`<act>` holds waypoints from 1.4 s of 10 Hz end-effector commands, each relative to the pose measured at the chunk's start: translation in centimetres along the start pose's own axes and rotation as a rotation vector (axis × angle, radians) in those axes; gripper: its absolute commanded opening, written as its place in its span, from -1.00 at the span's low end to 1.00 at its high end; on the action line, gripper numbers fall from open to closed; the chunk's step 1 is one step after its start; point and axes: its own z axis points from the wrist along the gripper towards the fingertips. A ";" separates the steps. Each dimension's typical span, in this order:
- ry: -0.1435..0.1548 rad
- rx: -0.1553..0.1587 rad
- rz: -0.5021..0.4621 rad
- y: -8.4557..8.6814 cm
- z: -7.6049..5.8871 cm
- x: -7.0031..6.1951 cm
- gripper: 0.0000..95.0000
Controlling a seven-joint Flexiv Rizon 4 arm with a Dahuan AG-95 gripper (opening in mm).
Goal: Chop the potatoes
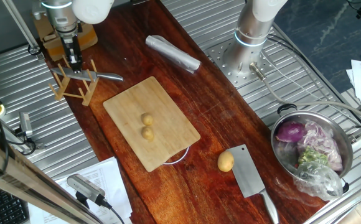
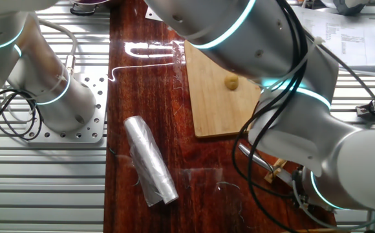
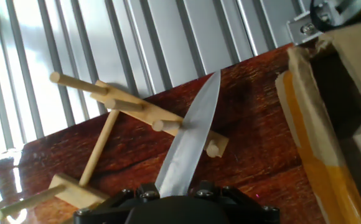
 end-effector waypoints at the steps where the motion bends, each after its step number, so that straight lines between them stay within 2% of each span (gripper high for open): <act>1: 0.000 -0.001 -0.004 0.4 -0.1 -0.1 -0.20; 4: 0.002 -0.002 0.000 1.3 -0.3 -0.8 -0.20; 10: 0.022 0.007 -0.012 1.2 -0.7 -0.7 -0.20; 12: 0.024 0.006 -0.014 0.9 -0.6 -0.4 -0.20; 14: 0.022 0.006 -0.027 0.0 -0.1 0.5 -0.20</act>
